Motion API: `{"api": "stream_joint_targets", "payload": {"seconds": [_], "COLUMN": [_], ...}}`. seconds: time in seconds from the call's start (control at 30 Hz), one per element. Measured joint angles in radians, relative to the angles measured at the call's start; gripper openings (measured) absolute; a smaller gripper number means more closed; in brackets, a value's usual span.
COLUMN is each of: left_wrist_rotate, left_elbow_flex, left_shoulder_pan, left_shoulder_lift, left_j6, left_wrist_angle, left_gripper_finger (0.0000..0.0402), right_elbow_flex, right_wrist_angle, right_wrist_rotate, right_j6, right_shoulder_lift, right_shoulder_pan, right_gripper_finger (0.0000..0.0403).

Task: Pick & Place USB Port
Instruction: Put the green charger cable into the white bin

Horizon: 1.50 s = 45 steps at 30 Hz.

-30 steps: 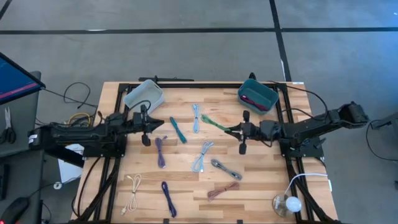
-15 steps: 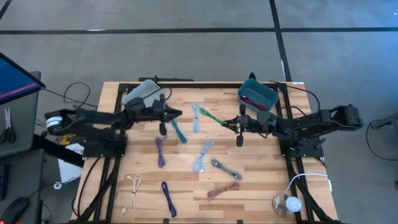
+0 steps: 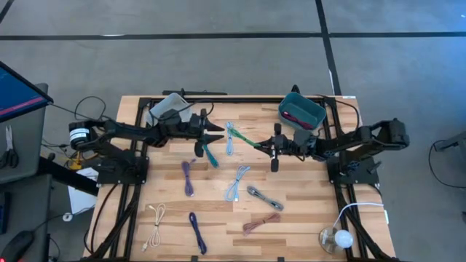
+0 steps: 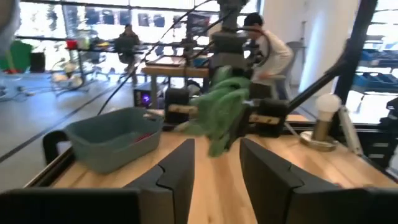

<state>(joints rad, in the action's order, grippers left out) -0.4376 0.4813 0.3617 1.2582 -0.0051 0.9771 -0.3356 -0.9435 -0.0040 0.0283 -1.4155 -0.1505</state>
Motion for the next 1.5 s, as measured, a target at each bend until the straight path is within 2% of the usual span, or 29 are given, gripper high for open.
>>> {"api": "stream_joint_targets", "payload": {"seconds": [0.2, 0.4, 0.87, 1.5], "left_wrist_rotate": [-0.017, -0.017, -0.017, -0.017], "left_elbow_flex": [0.007, 0.007, 0.006, 0.006], "left_shoulder_pan": [-0.015, -0.015, -0.017, -0.017], "left_shoulder_lift": [-0.007, -0.007, -0.007, -0.008], "left_j6": [-0.007, -0.009, -0.056, -0.06], "left_wrist_angle": [0.007, 0.012, 0.021, 0.026], "left_gripper_finger": [0.0145, 0.0145, 0.0146, 0.0147], "right_elbow_flex": [-0.044, -0.106, -0.252, -0.294], "right_wrist_angle": [-0.017, -0.018, -0.014, -0.018], "right_wrist_rotate": [-0.01, -0.059, -0.076, -0.103], "right_j6": [-0.003, -0.003, -0.003, -0.003], "right_shoulder_lift": [-0.047, -0.103, -0.258, -0.268], "right_shoulder_pan": [-0.012, -0.01, -0.014, -0.041], "right_gripper_finger": [0.0022, 0.0022, 0.0022, 0.0022]}}
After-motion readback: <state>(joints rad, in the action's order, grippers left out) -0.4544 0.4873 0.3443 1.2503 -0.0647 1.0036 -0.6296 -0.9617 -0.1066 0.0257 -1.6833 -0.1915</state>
